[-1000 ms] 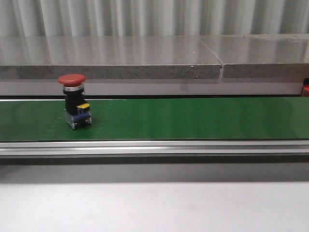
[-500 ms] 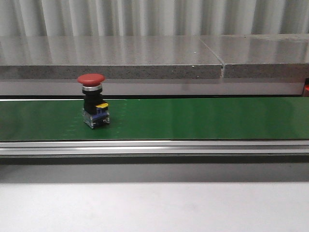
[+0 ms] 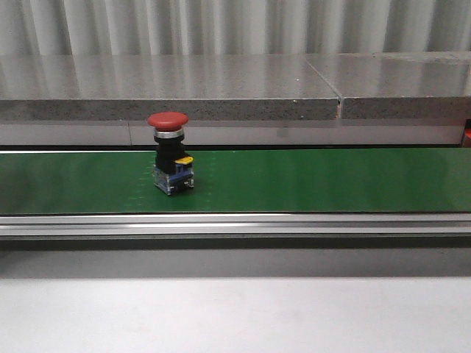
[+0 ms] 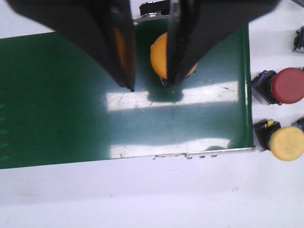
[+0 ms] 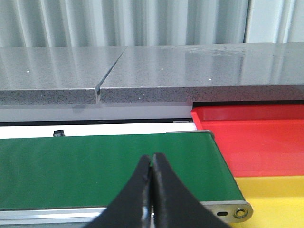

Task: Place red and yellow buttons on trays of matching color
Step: 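Set the yellow button on the green belt and release it, then move the right gripper above the red button arriving on the belt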

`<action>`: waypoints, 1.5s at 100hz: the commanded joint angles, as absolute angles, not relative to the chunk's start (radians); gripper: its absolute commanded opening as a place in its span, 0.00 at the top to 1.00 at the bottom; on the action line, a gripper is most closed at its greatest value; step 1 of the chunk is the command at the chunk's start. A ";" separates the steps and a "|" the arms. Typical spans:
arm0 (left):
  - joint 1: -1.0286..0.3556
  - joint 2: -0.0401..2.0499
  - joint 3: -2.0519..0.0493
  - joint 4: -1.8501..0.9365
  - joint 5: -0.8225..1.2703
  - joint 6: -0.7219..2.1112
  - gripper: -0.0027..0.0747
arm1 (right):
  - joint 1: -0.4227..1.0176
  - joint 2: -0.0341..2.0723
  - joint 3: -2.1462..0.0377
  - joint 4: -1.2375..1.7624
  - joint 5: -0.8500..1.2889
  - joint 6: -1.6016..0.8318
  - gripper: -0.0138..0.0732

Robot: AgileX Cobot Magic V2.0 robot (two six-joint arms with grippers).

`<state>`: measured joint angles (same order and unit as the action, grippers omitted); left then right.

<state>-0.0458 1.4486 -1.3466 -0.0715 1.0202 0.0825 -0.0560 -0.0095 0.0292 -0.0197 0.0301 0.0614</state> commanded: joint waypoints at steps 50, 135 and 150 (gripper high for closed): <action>-0.165 0.986 -1.013 -0.100 0.776 0.093 0.99 | -0.059 -0.029 0.010 -0.024 -0.047 0.059 0.92; -0.168 0.210 -0.527 -0.105 0.751 0.093 0.99 | -0.060 -0.029 0.010 -0.024 -0.079 0.059 0.92; -0.168 0.167 -0.525 -0.062 0.756 0.093 0.99 | -0.059 -0.025 -0.029 -0.023 0.007 0.059 0.92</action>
<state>-0.1581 0.1696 -0.5011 -0.0746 0.8158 0.0941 -0.0560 -0.0095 0.0292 -0.0197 0.0263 0.0614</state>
